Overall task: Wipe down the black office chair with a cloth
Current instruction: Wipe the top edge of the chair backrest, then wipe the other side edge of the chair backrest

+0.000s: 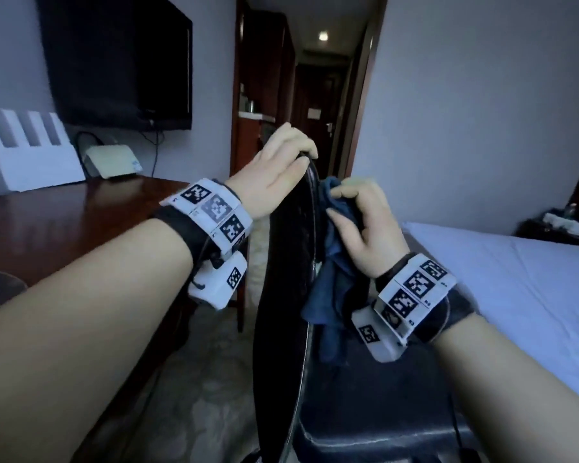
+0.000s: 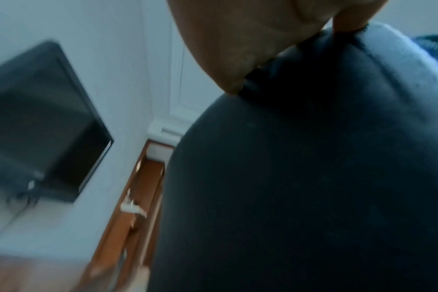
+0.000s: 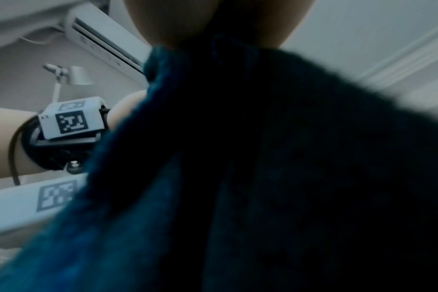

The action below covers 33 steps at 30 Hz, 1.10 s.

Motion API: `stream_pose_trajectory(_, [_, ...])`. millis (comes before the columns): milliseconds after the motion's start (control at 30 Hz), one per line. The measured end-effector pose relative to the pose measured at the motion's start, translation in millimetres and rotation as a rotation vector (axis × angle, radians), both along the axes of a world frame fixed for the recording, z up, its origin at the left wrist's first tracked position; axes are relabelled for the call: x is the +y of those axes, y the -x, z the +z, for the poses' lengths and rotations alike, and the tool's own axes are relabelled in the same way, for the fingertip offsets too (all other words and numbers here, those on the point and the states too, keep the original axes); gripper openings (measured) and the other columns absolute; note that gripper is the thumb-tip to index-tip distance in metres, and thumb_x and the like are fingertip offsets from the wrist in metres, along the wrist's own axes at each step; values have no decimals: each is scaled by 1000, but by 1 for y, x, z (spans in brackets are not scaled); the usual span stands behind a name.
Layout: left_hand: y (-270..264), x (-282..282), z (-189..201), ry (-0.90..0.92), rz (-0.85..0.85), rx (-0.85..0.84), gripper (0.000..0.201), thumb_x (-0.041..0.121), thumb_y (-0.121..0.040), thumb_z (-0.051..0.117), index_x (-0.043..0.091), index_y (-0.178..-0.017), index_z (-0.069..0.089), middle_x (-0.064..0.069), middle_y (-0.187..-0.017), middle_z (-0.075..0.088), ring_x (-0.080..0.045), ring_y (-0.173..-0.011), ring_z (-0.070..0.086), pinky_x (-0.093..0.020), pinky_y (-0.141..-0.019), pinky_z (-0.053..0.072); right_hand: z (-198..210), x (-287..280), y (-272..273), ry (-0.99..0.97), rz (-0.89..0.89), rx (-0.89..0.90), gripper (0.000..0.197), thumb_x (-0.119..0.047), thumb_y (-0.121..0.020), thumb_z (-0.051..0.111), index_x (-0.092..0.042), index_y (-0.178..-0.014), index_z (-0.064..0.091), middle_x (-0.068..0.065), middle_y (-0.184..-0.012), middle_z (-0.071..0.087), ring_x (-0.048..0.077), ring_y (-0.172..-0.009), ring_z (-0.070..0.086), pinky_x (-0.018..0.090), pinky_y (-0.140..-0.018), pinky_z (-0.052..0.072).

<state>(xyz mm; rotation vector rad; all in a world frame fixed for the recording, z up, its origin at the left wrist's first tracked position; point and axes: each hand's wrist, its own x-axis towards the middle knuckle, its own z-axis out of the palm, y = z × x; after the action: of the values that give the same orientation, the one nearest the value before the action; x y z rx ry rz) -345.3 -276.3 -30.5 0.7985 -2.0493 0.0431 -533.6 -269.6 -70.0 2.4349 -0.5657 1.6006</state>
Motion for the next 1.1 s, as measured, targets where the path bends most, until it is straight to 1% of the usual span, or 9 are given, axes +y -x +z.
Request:
stream_pose_trajectory(167, [-3, -6, -10, 92, 68, 34, 37, 23, -100, 24, 8, -132, 37, 0, -138, 28, -4, -128, 19, 2, -96, 8, -13, -11, -12, 189, -5, -11, 18, -7, -86, 52, 1, -99, 61, 3, -101, 44, 4, -98, 41, 5, -93, 30])
stream_pose_trajectory(300, [-5, -11, -19, 37, 98, 81, 42, 30, -101, 25, 19, -141, 24, -5, -155, 8, -13, -143, 3, -18, -107, 4, -24, -22, -20, 181, 5, -54, 16, -3, -85, 56, -3, -99, 63, 1, -101, 43, 3, -96, 43, 6, -89, 33])
stream_pose_trajectory(467, [-1, -15, -25, -9, 101, 148, 45, 32, -101, 22, 24, -145, 16, -5, -157, 1, -12, -144, -2, -22, -110, 3, -49, -33, -11, 208, -22, 98, 18, -16, -83, 45, -22, -100, 51, 3, -107, 43, 16, -90, 48, 25, -74, 43])
stream_pose_trajectory(567, [-4, -14, -32, -105, 81, 204, 50, 33, -101, 20, 29, -147, 2, -2, -158, -4, -10, -144, -4, -27, -115, 0, -73, -34, -5, 210, -93, 263, 15, -20, -84, 44, -23, -98, 47, -3, -107, 41, 19, -83, 52, 21, -62, 40])
stream_pose_trajectory(700, [-14, -14, -56, -220, 64, 172, 60, 39, -100, 27, 44, -139, -19, 4, -157, 2, -8, -141, 15, -28, -115, 14, -74, -27, -11, 200, -86, 292, 20, -21, -83, 43, -23, -102, 50, -2, -107, 42, 24, -84, 57, 30, -62, 51])
stream_pose_trajectory(800, [-18, -13, -81, -329, -57, 274, 55, 50, -94, 34, 61, -133, -4, 1, -133, 44, -14, -110, 46, -35, -101, 36, -54, -20, -30, 188, -38, 73, 24, -19, -86, 47, -12, -105, 61, 9, -103, 51, 16, -90, 50, 31, -74, 46])
stream_pose_trajectory(867, [-20, -10, -92, -402, -171, 417, 48, 26, -101, 32, 55, -132, 11, 4, -110, 56, -9, -95, 55, -29, -89, 46, -47, -19, -45, 168, -89, 64, 28, -21, -86, 47, -9, -105, 64, 12, -101, 53, 20, -88, 53, 35, -71, 49])
stream_pose_trajectory(967, [-25, -12, -109, -527, -267, 512, 54, 4, -99, 34, 51, -125, 31, 8, -120, 49, -3, -102, 52, -16, -88, 49, -55, -19, -54, 148, -204, 138, 32, -24, -83, 41, -10, -104, 63, 13, -101, 52, 31, -77, 58, 38, -56, 53])
stream_pose_trajectory(1100, [-24, -15, -123, -594, -310, 497, 64, -9, -95, 36, 50, -121, 37, 2, -129, 42, -8, -116, 46, -16, -93, 45, -82, -13, -39, 124, -272, 238, 25, -27, -83, 38, -20, -102, 53, 3, -104, 42, 28, -68, 57, 23, -52, 43])
